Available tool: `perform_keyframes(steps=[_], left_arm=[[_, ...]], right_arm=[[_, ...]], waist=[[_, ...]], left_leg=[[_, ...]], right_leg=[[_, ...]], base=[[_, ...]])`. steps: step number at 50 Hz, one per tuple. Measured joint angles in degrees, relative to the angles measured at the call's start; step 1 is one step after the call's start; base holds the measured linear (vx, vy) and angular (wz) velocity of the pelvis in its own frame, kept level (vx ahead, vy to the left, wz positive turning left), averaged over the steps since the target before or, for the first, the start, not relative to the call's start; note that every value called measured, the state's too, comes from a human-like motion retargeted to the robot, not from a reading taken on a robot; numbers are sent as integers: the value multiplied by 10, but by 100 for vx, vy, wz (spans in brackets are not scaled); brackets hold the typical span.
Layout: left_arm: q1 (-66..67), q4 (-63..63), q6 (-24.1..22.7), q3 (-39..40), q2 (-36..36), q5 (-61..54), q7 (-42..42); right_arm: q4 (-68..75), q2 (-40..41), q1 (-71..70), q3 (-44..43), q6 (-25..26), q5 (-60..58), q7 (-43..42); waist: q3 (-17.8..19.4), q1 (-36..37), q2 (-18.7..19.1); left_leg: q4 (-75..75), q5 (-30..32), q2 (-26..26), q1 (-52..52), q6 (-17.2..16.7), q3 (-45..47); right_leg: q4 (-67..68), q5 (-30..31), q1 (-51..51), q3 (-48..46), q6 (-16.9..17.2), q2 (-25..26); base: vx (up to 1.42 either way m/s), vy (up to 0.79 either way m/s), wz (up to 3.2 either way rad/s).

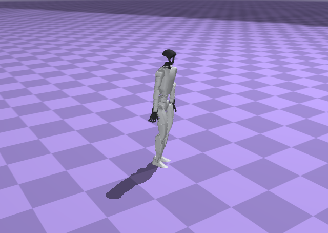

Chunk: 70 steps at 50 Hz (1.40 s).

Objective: In place motions

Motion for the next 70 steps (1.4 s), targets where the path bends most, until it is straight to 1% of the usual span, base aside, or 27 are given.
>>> perform_keyframes(steps=[4, 8, 11, 15, 17, 20, 23, 25, 27, 31, 33, 35, 37, 40, 42, 45, 47, 52, 55, 57, 58, 59, 61, 62, 65, 68, 70], left_arm=[[-7, -18, -3, -6, 15, 9, -4], [-12, -27, -4, -17, 27, 19, 2], [-17, -29, -3, -23, 26, 22, -2], [-19, -38, -5, -35, 17, 27, -1], [-19, -45, -5, -42, 11, 30, -2], [-18, -59, -2, -59, 7, 40, -10], [-17, -70, -3, -71, 1, 45, -10], [-14, -74, -4, -62, -5, 44, -11], [-9, -73, -6, -55, -8, 31, -18], [-10, -70, -4, -45, 0, 14, -13], [-18, -66, -2, -44, 8, 10, -7], [-26, -63, -1, -45, 15, 8, -2], [-36, -60, -1, -44, 19, 2, 2], [-35, -61, -6, -32, 19, -3, 7], [-27, -65, -9, -18, 13, -2, 12], [-5, -61, -16, 0, -7, -16, 23], [1, -43, -12, 15, -16, -33, 25], [5, -15, -11, 34, -20, -24, 16], [22, -2, -12, 32, -21, -10, 21], [22, 20, -10, 23, -20, -9, 17], [17, 33, -7, 19, -20, -8, 13], [10, 45, -5, 18, -19, -5, 9], [-9, 57, -2, 11, -14, 1, 2], [-18, 56, -2, 2, -11, 2, -1], [-34, 36, -7, -32, -2, 2, -7], [-58, 24, -8, -52, 11, 9, -10], [-79, 21, -6, -60, 17, 10, -14]], right_arm=[[7, -3, 5, -4, 2, -5, 3], [2, -2, 6, -13, 2, 2, -4], [-1, -1, 5, -16, -1, 15, -5], [-3, -7, -2, -19, 0, 20, -2], [-4, -13, -3, -20, 0, 19, -2], [0, -26, -5, -20, 3, 18, -2], [4, -40, -5, -27, 11, 2, -1], [3, -47, -1, -27, 16, -11, -3], [1, -49, 9, -33, 20, -21, -16], [0, -49, 27, -45, 14, -21, -23], [0, -47, 34, -56, 13, -20, -20], [3, -45, 40, -66, 13, -19, -19], [7, -43, 43, -72, 13, -18, -19], [15, -41, 43, -72, 15, -21, -25], [16, -40, 39, -78, 13, -28, -26], [8, -41, 34, -85, 11, -40, -21], [-5, -38, 30, -73, 5, -31, -22], [-31, -30, 0, -64, -21, -27, 2], [-50, -29, 0, -62, -29, -55, 3], [-58, -32, 8, -63, -37, -64, -8], [-59, -35, 12, -62, -39, -63, -15], [-57, -37, 16, -61, -38, -57, -20], [-48, -40, 17, -62, -34, -34, -20], [-42, -40, 17, -65, -32, -20, -15], [-25, -37, 23, -72, -25, 11, 4], [-10, -31, 39, -75, -26, 29, 2], [5, -28, 48, -74, -28, 39, -3]], waist=[[-6, 1, 7], [-10, 4, 15], [-3, -8, 25], [10, -9, 28], [17, 2, 27], [30, 50, 11], [42, 100, 6], [41, 120, 4], [31, 107, 8], [11, 88, 3], [-2, 75, -1], [-12, 69, -9], [-23, 66, -22], [-31, 88, -40], [-35, 118, -28], [-60, 131, -18], [-53, 146, -27], [-28, 182, -43], [-42, 183, -32], [-54, 147, 4], [-58, 125, 24], [-59, 104, 37], [-52, 68, 51], [-45, 55, 55], [-29, 32, 62], [-15, -15, 70], [1, -36, 52]], left_leg=[[-2, -3, 0, 0, -1, -11], [22, -2, 9, -28, -9, -47], [40, 8, 12, -52, -13, -105], [55, 23, -9, -81, -15, -197], [56, 33, -26, -89, -16, -244], [55, 58, -58, -96, -20, -283], [46, 51, -75, -104, -21, -304], [37, 20, -70, -114, -10, -269], [28, -23, -43, -127, 1, -163], [26, -83, 33, -112, -24, 178], [27, -78, 59, -80, -38, 361], [35, -57, 61, -54, -24, 460], [76, -48, 66, -46, 4, 453], [87, -25, 61, -18, 24, 422], [29, 11, 50, 8, -38, 426], [-16, 6, 31, 2, -38, 397], [-8, 0, 26, -10, -27, 382], [-8, -24, 20, 1, -42, 369], [-13, -40, 26, -3, -45, 365], [-4, -44, 57, -14, -42, 335], [3, -46, 73, -24, -38, 312], [9, -47, 81, -33, -34, 288], [11, -44, 85, -48, -25, 244], [10, -41, 86, -53, -21, 225], [0, -30, 88, -60, -15, 187], [-1, -20, 84, -72, -11, 123], [-8, -17, 58, -59, -8, 93]], right_leg=[[6, -13, 6, -6, 4, 4], [43, -27, -11, -4, 27, 2], [76, -25, -35, 47, 39, 10], [93, -24, -56, 176, 47, 31], [90, -39, -51, 147, 46, 11], [77, -61, -25, 22, 6, -33], [89, -77, -15, -34, 29, -73], [81, -83, -3, -79, 35, -92], [57, -86, 22, -171, 44, -108], [-2, -86, 84, -364, 66, -124], [-25, -83, 112, -466, 80, -126], [-47, -79, 137, -550, 91, -122], [-61, -74, 158, -625, 103, -124], [-60, -77, 178, -662, 112, -129], [-53, -87, 189, -677, 118, -104], [-47, -84, 194, -710, 124, -92], [-48, -81, 198, -705, 123, -95], [-35, -75, 217, -722, 123, -103], [-10, -40, 223, -710, 99, -107], [47, -12, 214, -650, 61, -120], [86, -5, 201, -607, 39, -132], [132, -9, 169, -534, 41, -148], [227, -32, 80, -353, 68, -168], [257, -44, 39, -270, 78, -158], [238, -59, -33, -84, 77, -58], [170, -75, -62, -1, 70, -7], [97, -83, -55, 53, 64, 8]], base=[[6, 1, 16], [2, -2, 69], [-3, 0, 158], [-8, 4, 215], [-11, 5, 234], [-12, 9, 207], [-14, 5, 248], [-9, 1, 311], [-6, -7, 440], [-5, -13, 436], [0, -20, 438], [5, -18, 382], [10, -25, 357], [14, -15, 201], [13, -8, 94], [13, -7, 100], [-3, -15, 38], [-9, -14, -2], [8, -8, 19], [5, -9, 148], [-2, -11, 187], [-8, -14, 194], [-18, -19, 175], [-24, -21, 150], [-20, -20, 115], [-13, -17, 171], [-4, -11, 175]])
